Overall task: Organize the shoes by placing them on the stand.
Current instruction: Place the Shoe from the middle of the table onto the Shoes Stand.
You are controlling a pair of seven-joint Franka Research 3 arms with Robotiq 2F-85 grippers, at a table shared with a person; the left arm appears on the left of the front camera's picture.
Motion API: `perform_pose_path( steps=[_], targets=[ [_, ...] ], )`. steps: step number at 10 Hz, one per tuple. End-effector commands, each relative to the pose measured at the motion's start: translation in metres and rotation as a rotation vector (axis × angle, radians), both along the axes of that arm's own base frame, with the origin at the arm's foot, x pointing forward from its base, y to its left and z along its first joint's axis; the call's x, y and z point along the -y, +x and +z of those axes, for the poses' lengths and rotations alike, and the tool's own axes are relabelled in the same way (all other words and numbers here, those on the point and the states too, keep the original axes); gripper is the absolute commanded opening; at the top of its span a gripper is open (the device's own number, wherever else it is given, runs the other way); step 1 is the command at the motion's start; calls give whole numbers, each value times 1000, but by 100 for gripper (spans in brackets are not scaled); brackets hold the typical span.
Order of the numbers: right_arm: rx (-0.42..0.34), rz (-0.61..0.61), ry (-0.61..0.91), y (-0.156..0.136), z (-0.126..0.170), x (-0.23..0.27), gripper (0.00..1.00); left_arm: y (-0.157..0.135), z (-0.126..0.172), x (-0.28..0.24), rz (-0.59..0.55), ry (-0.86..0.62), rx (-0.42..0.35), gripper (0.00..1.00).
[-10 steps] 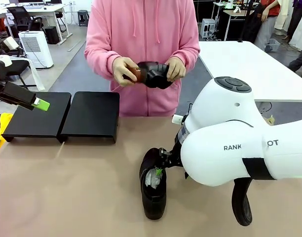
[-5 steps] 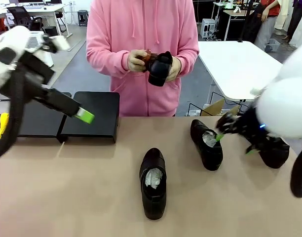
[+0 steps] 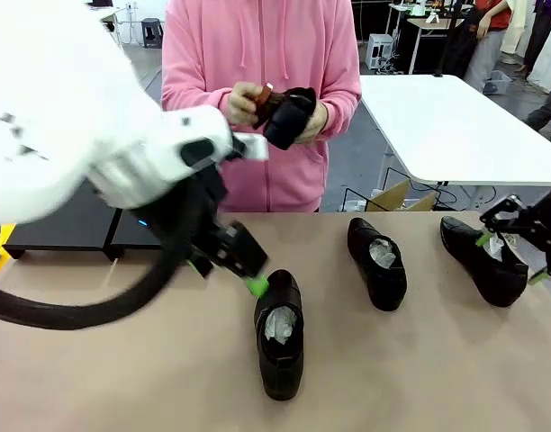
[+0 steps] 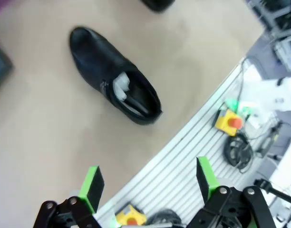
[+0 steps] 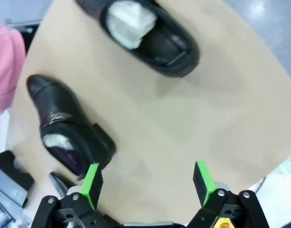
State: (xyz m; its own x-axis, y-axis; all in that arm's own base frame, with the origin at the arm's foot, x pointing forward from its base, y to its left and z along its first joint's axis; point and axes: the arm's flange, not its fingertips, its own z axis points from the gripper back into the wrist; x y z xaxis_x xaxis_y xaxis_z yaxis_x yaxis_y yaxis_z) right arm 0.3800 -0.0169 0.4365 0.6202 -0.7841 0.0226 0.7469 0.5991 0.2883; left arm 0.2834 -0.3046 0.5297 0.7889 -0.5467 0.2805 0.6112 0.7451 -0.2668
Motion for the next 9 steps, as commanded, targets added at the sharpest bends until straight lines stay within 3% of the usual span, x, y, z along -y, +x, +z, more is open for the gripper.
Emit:
perform_pose_path(
  steps=[1,2,3,5,9],
  targets=[
    [-41,-52,15,-30,-30,6,100,11,-10,35,27,107,-120,100],
    [-78,-75,12,-32,-35,14,100,14,-23,52,60,118,-148,100],
    [-25,-23,12,1,-8,10,100,16,-42,68,90,132,-152,100],
    [-25,-23,12,1,-8,10,100,23,-73,92,150,184,-120,100],
    [-25,-23,12,1,-8,10,100,25,-107,130,302,242,-65,100]
  ],
)
